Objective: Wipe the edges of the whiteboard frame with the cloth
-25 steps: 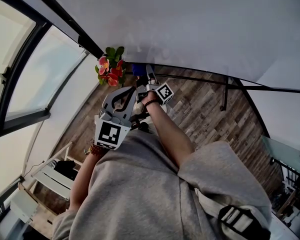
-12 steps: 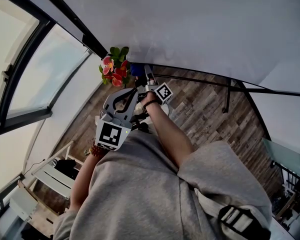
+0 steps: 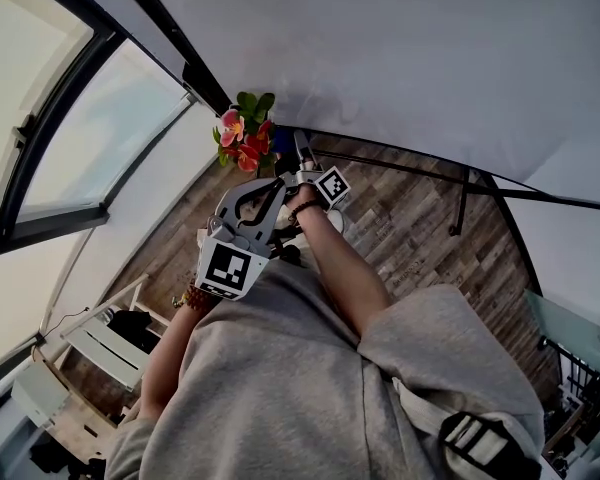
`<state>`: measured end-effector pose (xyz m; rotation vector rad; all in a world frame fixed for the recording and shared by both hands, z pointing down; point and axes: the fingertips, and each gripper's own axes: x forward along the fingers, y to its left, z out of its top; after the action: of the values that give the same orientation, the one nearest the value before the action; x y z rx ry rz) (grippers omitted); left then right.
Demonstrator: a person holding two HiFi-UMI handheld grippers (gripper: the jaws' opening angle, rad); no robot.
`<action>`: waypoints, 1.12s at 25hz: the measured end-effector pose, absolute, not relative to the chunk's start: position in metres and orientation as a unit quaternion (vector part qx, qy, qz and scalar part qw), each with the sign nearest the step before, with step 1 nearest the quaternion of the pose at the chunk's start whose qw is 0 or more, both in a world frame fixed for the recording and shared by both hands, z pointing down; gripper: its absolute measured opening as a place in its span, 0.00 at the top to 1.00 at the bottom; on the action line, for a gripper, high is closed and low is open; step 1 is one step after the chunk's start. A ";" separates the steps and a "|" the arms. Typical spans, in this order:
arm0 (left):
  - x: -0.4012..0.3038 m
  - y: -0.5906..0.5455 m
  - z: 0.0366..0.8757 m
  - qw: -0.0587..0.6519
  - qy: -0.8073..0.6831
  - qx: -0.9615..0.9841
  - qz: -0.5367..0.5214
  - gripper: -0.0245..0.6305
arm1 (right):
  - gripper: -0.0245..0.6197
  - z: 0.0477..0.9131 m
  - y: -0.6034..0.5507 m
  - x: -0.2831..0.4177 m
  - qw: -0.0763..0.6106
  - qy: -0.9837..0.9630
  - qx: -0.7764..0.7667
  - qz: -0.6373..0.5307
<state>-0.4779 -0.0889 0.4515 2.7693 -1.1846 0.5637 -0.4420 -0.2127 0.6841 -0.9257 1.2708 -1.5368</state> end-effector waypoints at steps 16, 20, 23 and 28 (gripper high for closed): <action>-0.480 -0.093 0.452 0.044 -0.389 0.903 0.180 0.94 | 0.78 0.668 -0.212 -0.514 0.296 0.672 -0.264 -0.625; -0.459 -0.093 0.449 0.039 -0.362 0.915 0.174 0.94 | 0.78 0.656 -0.185 -0.545 0.135 0.777 -0.181 -0.588; -0.442 -0.093 0.447 0.037 -0.340 0.925 0.168 0.94 | 0.78 0.657 -0.175 -0.537 0.080 0.798 -0.173 -0.572; -0.410 -0.092 0.449 0.038 -0.300 0.939 0.163 0.94 | 0.78 0.662 -0.170 -0.484 0.070 0.793 -0.208 -0.568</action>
<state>-0.4104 -0.0917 0.4493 2.8808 -0.9194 0.4990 -0.4842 -0.1702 0.6623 -0.6262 2.3876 -1.7090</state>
